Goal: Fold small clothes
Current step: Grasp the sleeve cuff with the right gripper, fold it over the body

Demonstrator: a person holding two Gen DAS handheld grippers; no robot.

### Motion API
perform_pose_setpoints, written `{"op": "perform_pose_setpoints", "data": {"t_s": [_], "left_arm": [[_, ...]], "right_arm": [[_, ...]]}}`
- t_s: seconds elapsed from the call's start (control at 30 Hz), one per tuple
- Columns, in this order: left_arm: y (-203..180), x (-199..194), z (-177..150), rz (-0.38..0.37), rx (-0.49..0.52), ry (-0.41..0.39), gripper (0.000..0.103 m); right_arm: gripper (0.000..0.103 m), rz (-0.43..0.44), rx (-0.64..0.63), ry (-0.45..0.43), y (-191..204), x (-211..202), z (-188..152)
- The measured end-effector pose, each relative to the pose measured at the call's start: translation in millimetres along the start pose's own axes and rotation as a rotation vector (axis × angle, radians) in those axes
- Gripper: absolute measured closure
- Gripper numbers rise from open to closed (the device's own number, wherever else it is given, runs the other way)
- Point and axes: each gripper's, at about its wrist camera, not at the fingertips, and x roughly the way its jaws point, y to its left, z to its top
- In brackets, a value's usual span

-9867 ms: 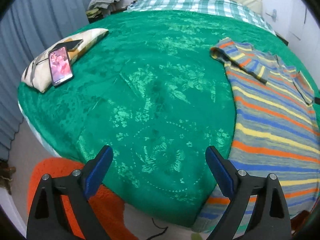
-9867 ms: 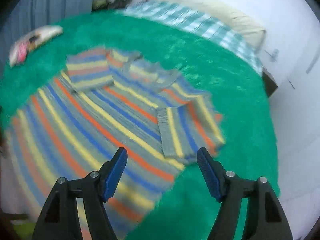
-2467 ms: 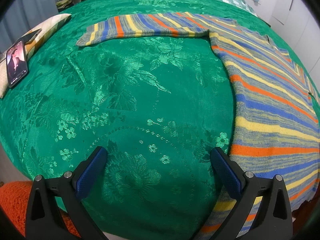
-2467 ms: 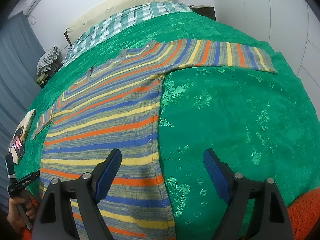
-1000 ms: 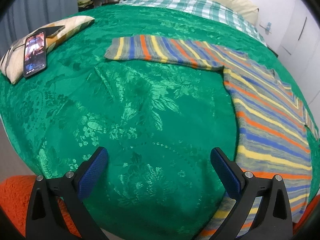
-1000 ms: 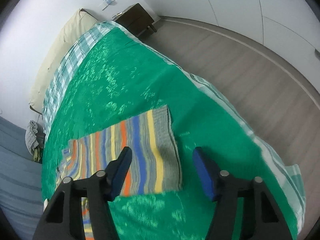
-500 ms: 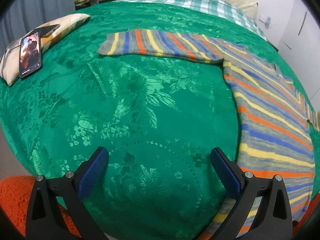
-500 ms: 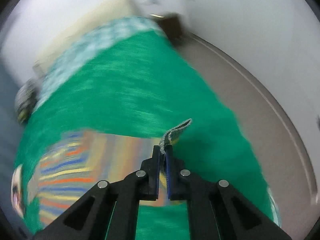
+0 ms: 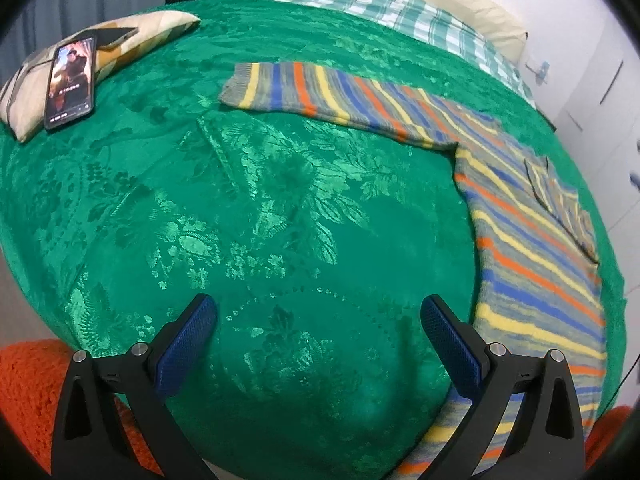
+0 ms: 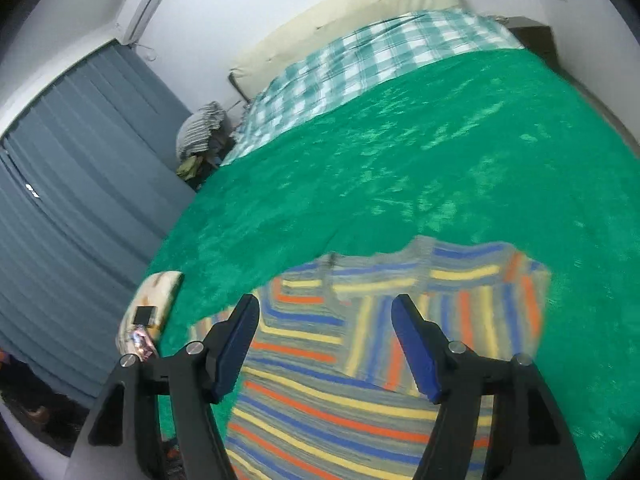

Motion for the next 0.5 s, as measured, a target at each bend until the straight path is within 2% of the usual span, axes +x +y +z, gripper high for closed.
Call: {"op": "perform_pose_setpoints", "data": {"t_s": [0.13, 0.27, 0.4, 0.5], "left_arm": [[-4, 0, 2, -0.013, -0.004, -0.006, 0.001], [-10, -1, 0, -0.002, 0.03, -0.015, 0.001], [-18, -2, -3, 0.015, 0.072, -0.027, 0.001], [-23, 1, -3, 0.027, 0.098, -0.029, 0.001]], "right_arm": [[0.029, -0.156, -0.019, -0.003, -27, -17, -25], [0.027, -0.369, -0.108, 0.033, -65, -32, -89], [0.027, -0.488, -0.108, 0.058, -97, -40, -154], [0.027, -0.548, -0.072, 0.007, -109, -55, -184]]}}
